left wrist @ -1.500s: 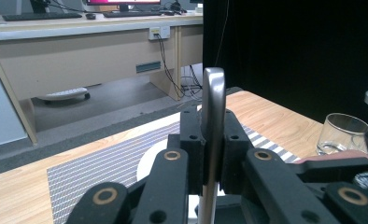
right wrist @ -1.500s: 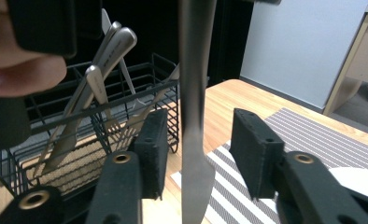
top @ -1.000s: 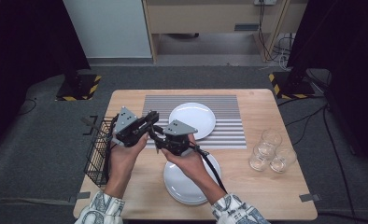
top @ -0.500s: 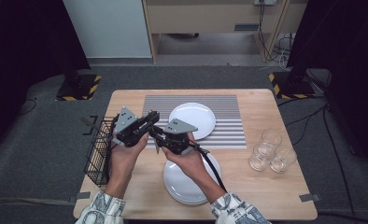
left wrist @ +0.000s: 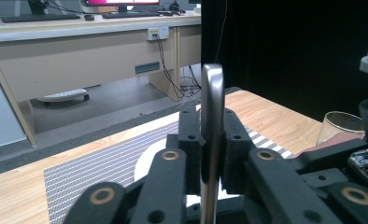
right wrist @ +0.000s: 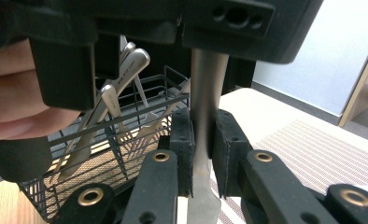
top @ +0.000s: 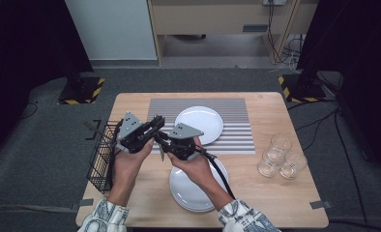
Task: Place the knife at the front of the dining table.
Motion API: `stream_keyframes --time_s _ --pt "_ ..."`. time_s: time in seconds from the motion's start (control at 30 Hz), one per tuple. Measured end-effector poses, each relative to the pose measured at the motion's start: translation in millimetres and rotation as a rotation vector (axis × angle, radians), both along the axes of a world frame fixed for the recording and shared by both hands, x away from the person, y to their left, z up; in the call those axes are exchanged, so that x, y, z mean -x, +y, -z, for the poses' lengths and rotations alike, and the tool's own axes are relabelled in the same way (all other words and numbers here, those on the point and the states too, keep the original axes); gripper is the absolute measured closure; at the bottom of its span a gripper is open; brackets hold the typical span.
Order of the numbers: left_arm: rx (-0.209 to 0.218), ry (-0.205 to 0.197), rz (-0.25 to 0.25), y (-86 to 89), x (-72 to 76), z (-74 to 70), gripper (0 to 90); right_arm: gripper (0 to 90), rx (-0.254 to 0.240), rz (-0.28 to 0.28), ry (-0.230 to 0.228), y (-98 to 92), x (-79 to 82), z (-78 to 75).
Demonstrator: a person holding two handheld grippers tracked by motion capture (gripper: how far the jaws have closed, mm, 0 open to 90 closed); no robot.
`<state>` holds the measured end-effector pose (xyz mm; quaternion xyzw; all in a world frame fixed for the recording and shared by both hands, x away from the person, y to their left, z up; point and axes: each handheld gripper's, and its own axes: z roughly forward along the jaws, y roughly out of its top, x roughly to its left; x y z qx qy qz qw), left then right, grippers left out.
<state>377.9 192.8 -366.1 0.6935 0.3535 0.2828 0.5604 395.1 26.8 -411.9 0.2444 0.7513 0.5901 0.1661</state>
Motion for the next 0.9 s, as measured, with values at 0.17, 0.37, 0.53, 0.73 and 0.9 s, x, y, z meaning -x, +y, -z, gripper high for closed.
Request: stream_keyframes --time_s 0.17,0.37,0.53,0.73,0.9 --pt "0.005 -0.024 -0.010 0.3 2.8 1.2 67.8 79.5 0.001 0.007 -0.002 -2.1 -1.5 -0.7" --pt "0.009 -0.038 -0.018 4.7 10.6 -2.3 53.4 79.5 0.012 0.013 -0.004 -4.7 -3.5 -0.7" --pt "0.029 -0.039 -0.020 12.7 18.6 -2.9 40.9 79.5 0.019 0.024 -0.006 -8.8 -5.7 -1.0" --pt "0.008 -0.028 -0.039 17.0 25.0 5.9 25.6 79.4 0.023 0.027 -0.006 -12.1 -7.3 -2.1" --pt "-0.004 -0.013 -0.027 15.6 29.0 19.1 16.8 79.4 0.028 0.028 -0.012 -14.2 -8.1 -3.2"
